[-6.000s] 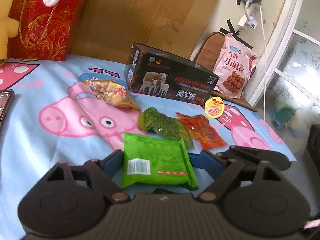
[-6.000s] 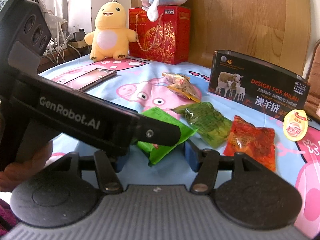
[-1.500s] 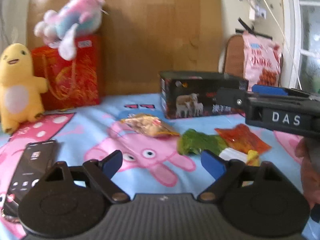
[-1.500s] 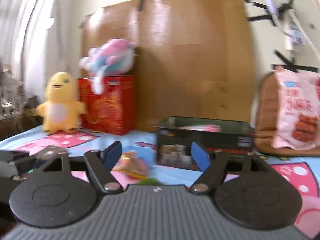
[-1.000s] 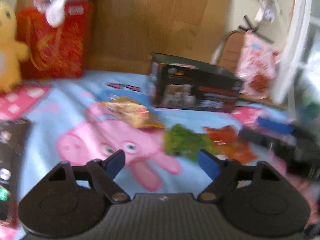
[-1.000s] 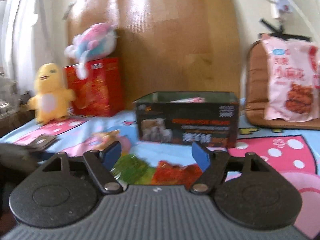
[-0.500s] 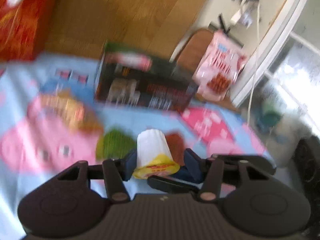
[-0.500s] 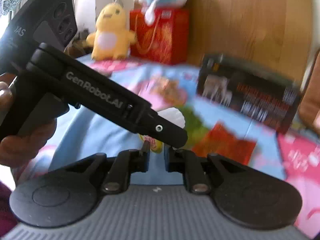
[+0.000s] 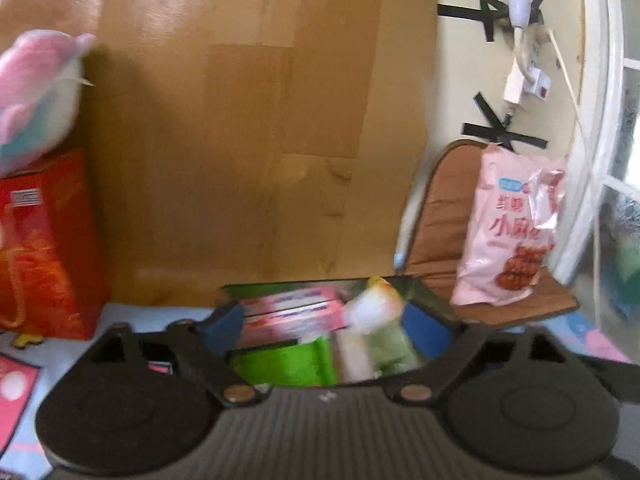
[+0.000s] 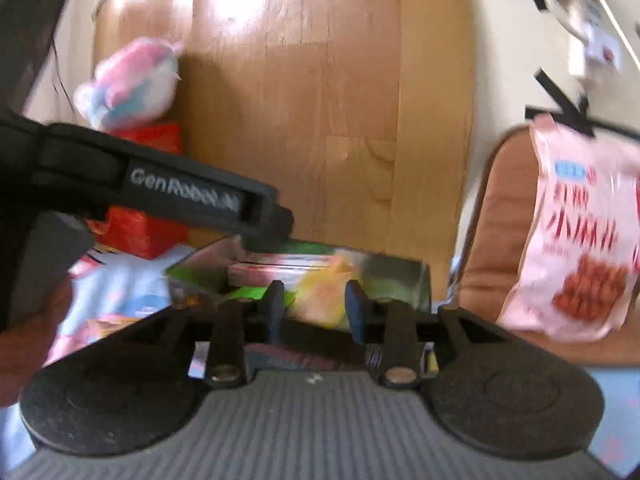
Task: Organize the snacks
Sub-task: 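Lower the cup with the left tool into the tin box and release, then grasp the peanut bag with the left tool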
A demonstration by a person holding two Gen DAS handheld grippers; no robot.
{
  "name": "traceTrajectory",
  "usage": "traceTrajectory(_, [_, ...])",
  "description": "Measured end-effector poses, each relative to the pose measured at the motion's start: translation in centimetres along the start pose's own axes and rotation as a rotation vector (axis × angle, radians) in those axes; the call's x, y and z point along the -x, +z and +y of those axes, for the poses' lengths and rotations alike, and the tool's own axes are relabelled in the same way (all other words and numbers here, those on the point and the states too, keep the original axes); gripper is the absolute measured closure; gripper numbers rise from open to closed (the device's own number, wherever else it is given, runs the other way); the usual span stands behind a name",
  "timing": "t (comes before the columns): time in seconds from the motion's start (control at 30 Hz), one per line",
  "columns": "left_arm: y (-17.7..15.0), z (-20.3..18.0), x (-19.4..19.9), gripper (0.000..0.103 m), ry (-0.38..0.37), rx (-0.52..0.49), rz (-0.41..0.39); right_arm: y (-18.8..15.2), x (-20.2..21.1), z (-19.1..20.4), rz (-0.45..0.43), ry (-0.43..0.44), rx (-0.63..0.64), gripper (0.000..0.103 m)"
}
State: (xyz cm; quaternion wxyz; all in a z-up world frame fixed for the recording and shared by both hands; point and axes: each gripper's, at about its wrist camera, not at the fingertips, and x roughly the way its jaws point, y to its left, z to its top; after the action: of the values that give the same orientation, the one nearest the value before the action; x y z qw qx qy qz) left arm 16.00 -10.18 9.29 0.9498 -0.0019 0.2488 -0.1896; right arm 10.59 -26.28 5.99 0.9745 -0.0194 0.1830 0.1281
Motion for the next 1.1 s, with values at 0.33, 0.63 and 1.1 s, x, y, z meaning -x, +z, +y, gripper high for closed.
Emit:
traceTrajectory(0.33, [-4.3, 1.8, 3.3, 0.008, 0.093, 0.045, 0.084, -5.4, 4.0, 2.7, 0.040, 0.027, -0.047, 0.051])
traceTrajectory(0.63, [-6.9, 4.2, 4.6, 0.008, 0.169, 0.087, 0.121, -6.1, 5.1, 5.4, 0.061, 0.064, -0.074, 0.048])
traceTrajectory(1.1, [-6.0, 13.7, 4.6, 0.008, 0.108, 0.335, 0.162, -5.2, 2.5, 7.0, 0.140, 0.149, 0.035, 0.037])
